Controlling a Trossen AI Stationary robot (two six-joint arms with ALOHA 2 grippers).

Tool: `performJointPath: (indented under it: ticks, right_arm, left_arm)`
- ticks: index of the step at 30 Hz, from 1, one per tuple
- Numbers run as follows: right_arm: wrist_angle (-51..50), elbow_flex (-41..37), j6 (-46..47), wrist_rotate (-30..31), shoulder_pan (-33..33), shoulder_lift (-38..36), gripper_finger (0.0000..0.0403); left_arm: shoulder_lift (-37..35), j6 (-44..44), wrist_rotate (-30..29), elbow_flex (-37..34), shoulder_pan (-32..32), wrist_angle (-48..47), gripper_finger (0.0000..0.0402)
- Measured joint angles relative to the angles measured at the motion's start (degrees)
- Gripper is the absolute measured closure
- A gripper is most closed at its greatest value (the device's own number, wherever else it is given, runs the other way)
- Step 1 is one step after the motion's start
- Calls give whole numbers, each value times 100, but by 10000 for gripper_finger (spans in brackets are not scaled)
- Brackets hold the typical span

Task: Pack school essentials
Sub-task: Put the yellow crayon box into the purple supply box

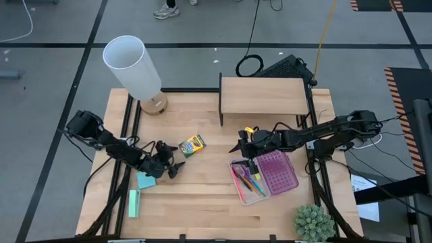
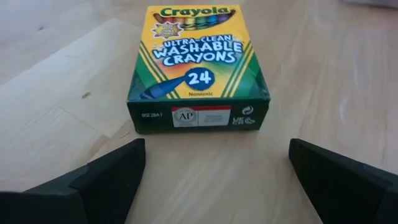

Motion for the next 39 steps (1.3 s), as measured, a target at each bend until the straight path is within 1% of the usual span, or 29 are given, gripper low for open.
performJointPath:
  ticks: [4, 10, 14, 18, 26, 30, 34, 37, 39]
  right_arm:
    - [17, 0, -2, 2, -16, 0, 179]
    - [17, 0, -7, 9, -42, 0, 179]
    - [15, 0, -7, 9, -39, 0, 179]
    - [-11, 0, -7, 9, -42, 0, 179]
    - [-4, 0, -17, 9, -42, 0, 179]
    - [30, 0, -20, 13, -46, 0, 179]
    - [315, 0, -34, 67, -48, 1, 179]
    - [876, 2, -21, 438, -7, 102, 179]
    - [1216, 2, -15, 474, 35, 238, 179]
  left_arm:
    - [35, -82, -22, -2, 7, 96, 1]
    - [48, 115, 1, -16, 36, 343, 1]
    - [46, -70, -5, -6, 48, 312, 1]
    - [48, 48, -21, -2, 44, 289, 1]
    - [48, 12, -49, 5, 44, 280, 1]
    - [53, 182, -87, 69, 44, 256, 1]
    - [57, 272, -122, 145, 46, 226, 1]
    - [59, 290, -130, 155, 48, 231, 1]
    - [59, 287, -151, 158, 48, 229, 2]
